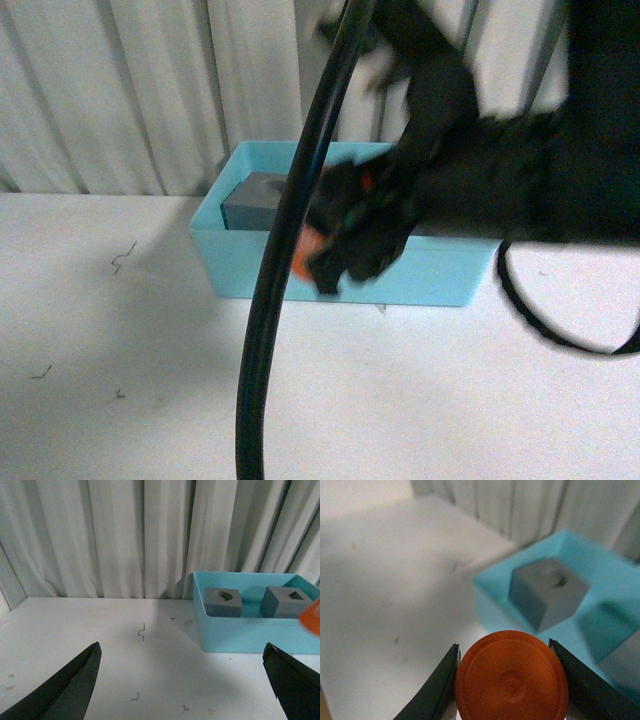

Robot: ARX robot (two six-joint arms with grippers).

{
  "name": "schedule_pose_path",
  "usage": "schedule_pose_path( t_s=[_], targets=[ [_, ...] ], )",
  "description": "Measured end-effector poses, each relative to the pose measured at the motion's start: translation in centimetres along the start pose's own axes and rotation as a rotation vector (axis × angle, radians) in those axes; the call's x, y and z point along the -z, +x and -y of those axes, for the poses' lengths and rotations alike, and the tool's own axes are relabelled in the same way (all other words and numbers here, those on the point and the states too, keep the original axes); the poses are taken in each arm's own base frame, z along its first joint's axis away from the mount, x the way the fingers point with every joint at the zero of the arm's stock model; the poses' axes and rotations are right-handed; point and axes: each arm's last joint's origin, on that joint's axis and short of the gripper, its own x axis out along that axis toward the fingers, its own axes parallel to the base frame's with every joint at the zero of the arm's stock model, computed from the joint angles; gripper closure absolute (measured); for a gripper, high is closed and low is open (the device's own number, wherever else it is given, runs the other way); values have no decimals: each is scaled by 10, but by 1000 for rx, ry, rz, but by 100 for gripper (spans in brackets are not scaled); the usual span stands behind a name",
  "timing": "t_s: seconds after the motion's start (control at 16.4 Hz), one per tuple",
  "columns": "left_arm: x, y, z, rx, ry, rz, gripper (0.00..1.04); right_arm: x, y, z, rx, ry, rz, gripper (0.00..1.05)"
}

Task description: Place gray and orange parts in blue box

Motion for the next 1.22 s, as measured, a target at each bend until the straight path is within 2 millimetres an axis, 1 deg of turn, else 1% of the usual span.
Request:
schedule_pose_path(
  t_s=[0.06, 0.12, 0.18, 0.24, 0.3, 0.37, 0.43, 0.55, 0.73, 0.85, 1.04, 1.22],
  targets=[
    [0, 0, 0, 0, 0, 0, 7, -17, -15, 10, 63, -2, 59, 57],
    [0, 0, 0, 0, 0, 0, 7, -26, -24, 24, 133, 6, 99, 57],
    [0, 0, 0, 0, 0, 0, 7, -21, -14, 56, 265, 54, 82, 57],
    [0, 0, 0, 0, 0, 0, 7, -28, 29, 76, 304, 84, 76, 57],
    [0, 0, 0, 0, 0, 0, 7, -40, 60, 79, 311, 88, 94, 57],
    [0, 0, 0, 0, 0, 0, 7, -36, 74, 78, 320, 102, 75, 57],
    [0, 0, 0, 0, 0, 0, 7, -10, 103, 80, 354, 165, -6, 57],
    [0, 0, 0, 0, 0, 0, 7, -2, 117, 79, 358, 194, -32, 57],
    [0, 0, 0, 0, 0, 0, 7, 4, 129, 81, 370, 234, -54, 57],
    [0, 0, 0, 0, 0, 0, 7, 18, 140, 81, 369, 275, -103, 57],
    [0, 0, 0, 0, 0, 0, 7, 33, 149, 79, 375, 311, -149, 57],
    [0, 0, 0, 0, 0, 0, 7, 37, 153, 80, 385, 337, -175, 57]
  ],
)
